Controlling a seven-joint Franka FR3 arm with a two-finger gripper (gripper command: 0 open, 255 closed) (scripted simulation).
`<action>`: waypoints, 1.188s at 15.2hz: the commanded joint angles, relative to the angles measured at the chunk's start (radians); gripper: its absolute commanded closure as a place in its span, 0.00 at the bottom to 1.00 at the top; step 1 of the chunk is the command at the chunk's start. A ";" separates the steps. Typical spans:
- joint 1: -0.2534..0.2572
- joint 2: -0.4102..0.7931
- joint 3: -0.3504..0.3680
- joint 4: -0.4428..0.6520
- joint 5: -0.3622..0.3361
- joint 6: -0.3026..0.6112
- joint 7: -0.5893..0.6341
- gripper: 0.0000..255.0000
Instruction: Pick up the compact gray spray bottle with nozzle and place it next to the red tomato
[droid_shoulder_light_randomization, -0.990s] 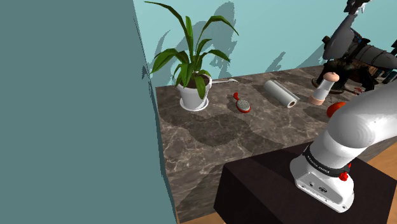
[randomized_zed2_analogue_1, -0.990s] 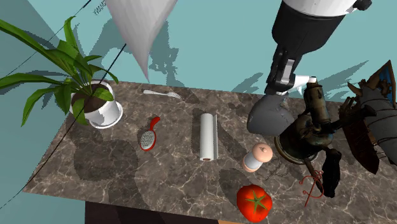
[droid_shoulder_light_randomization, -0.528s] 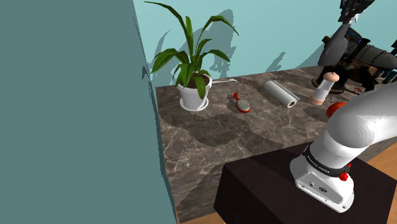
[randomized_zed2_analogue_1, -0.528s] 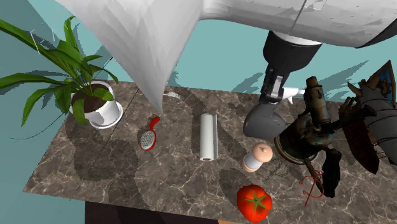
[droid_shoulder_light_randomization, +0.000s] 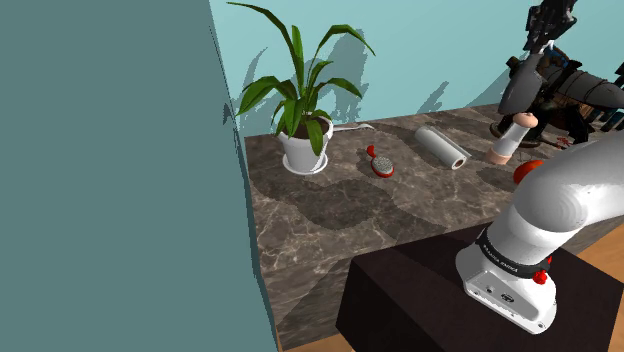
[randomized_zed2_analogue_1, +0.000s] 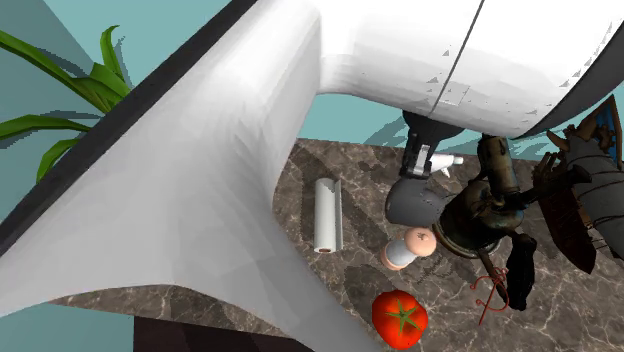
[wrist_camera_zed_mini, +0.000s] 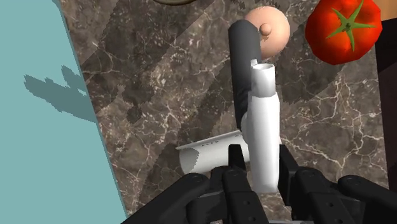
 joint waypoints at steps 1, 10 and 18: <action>-0.002 -0.001 -0.005 -0.029 -0.004 0.027 0.004 1.00; -0.010 -0.005 -0.030 -0.149 -0.023 0.145 0.016 1.00; -0.014 0.010 -0.060 -0.243 -0.036 0.253 0.022 1.00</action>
